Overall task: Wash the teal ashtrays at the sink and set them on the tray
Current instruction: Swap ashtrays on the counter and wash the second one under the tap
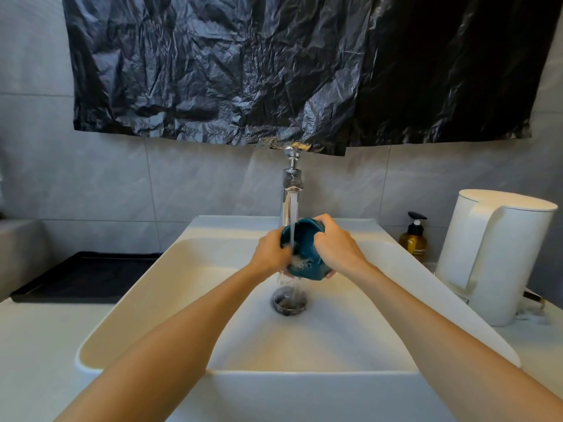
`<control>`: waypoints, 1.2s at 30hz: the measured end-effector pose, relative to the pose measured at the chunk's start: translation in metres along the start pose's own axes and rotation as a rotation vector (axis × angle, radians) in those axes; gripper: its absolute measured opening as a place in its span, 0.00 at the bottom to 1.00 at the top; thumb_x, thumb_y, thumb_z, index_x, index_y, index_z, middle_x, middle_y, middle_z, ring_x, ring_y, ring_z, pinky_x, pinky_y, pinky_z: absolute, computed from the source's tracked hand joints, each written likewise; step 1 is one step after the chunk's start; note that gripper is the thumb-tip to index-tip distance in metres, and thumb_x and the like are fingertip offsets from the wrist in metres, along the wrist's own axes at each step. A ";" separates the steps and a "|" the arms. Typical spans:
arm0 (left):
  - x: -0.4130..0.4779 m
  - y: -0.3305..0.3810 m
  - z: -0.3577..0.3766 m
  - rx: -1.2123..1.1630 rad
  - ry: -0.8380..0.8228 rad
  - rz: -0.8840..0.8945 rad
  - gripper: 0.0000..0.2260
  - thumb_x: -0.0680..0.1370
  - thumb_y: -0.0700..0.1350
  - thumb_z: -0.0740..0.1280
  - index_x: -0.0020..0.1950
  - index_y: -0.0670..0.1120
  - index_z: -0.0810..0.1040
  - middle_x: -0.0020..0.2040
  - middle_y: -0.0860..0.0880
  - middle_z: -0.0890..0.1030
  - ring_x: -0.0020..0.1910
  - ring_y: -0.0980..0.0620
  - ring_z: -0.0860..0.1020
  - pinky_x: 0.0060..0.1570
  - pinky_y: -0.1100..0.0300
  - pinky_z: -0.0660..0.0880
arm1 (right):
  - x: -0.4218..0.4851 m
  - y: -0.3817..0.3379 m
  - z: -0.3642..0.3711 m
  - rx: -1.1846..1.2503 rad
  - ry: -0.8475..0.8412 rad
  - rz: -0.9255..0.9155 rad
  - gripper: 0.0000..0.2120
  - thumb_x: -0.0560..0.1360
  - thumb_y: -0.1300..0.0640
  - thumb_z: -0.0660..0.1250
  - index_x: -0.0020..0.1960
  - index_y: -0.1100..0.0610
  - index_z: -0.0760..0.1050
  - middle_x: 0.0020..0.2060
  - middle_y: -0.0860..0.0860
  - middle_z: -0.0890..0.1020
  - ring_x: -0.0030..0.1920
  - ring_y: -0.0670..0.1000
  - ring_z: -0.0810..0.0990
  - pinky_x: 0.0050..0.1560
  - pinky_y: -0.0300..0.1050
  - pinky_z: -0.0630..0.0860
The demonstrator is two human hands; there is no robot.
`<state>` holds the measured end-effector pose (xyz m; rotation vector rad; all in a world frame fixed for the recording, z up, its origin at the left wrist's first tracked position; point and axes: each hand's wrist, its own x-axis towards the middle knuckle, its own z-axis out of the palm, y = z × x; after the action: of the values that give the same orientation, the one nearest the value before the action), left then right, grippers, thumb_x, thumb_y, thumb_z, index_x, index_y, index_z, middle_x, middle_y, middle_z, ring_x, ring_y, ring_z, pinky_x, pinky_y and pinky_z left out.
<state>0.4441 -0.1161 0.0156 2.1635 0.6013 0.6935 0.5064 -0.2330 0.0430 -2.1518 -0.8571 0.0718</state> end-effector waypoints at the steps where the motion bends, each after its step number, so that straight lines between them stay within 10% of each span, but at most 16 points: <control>1: -0.001 0.000 0.000 0.060 0.008 0.031 0.13 0.80 0.41 0.61 0.64 0.42 0.74 0.57 0.42 0.79 0.53 0.45 0.77 0.52 0.54 0.75 | 0.000 0.000 -0.001 -0.023 -0.014 -0.002 0.15 0.77 0.58 0.52 0.62 0.46 0.65 0.54 0.55 0.76 0.46 0.58 0.79 0.36 0.54 0.83; 7: -0.002 0.002 -0.008 0.269 0.031 0.065 0.12 0.80 0.47 0.60 0.41 0.43 0.74 0.37 0.47 0.77 0.31 0.53 0.73 0.27 0.65 0.67 | 0.000 0.001 -0.007 -0.125 -0.106 -0.038 0.15 0.75 0.56 0.52 0.59 0.45 0.68 0.52 0.55 0.78 0.42 0.58 0.81 0.34 0.53 0.83; 16: -0.008 0.013 -0.018 -0.372 -0.395 -0.227 0.15 0.76 0.27 0.55 0.60 0.37 0.68 0.55 0.39 0.75 0.55 0.43 0.76 0.53 0.52 0.77 | 0.003 0.008 0.002 -0.271 0.189 -0.118 0.14 0.80 0.56 0.52 0.65 0.47 0.65 0.55 0.53 0.79 0.49 0.56 0.78 0.46 0.49 0.75; 20: -0.004 0.015 -0.024 -0.587 -0.189 -0.503 0.12 0.77 0.35 0.63 0.60 0.37 0.70 0.54 0.40 0.76 0.51 0.46 0.77 0.51 0.55 0.78 | 0.005 0.014 0.003 -0.279 0.365 -0.220 0.15 0.79 0.58 0.58 0.65 0.51 0.62 0.57 0.53 0.78 0.52 0.57 0.79 0.48 0.52 0.77; 25: -0.009 0.017 -0.037 -1.265 -0.329 -0.787 0.23 0.82 0.53 0.55 0.61 0.34 0.73 0.55 0.37 0.79 0.54 0.43 0.77 0.54 0.53 0.74 | 0.006 0.024 0.004 -0.395 0.431 -0.407 0.22 0.77 0.58 0.64 0.68 0.56 0.61 0.60 0.55 0.76 0.55 0.57 0.78 0.48 0.53 0.78; 32: -0.010 0.035 -0.037 -1.465 -0.221 -0.870 0.20 0.76 0.41 0.68 0.66 0.37 0.68 0.50 0.36 0.77 0.46 0.41 0.77 0.46 0.50 0.77 | 0.003 0.027 0.016 -0.475 0.433 -0.735 0.30 0.67 0.63 0.75 0.62 0.61 0.62 0.46 0.62 0.79 0.39 0.60 0.79 0.35 0.51 0.77; 36: -0.016 0.034 -0.043 -1.549 -0.141 -0.851 0.13 0.75 0.39 0.70 0.58 0.37 0.73 0.50 0.38 0.78 0.46 0.43 0.78 0.46 0.51 0.75 | 0.005 0.027 0.023 -0.392 0.310 -0.692 0.30 0.72 0.56 0.73 0.66 0.59 0.59 0.55 0.60 0.77 0.49 0.60 0.79 0.43 0.49 0.75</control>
<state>0.4108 -0.1233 0.0618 0.4198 0.5255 0.2784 0.5183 -0.2267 0.0096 -2.0041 -1.4574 -0.8133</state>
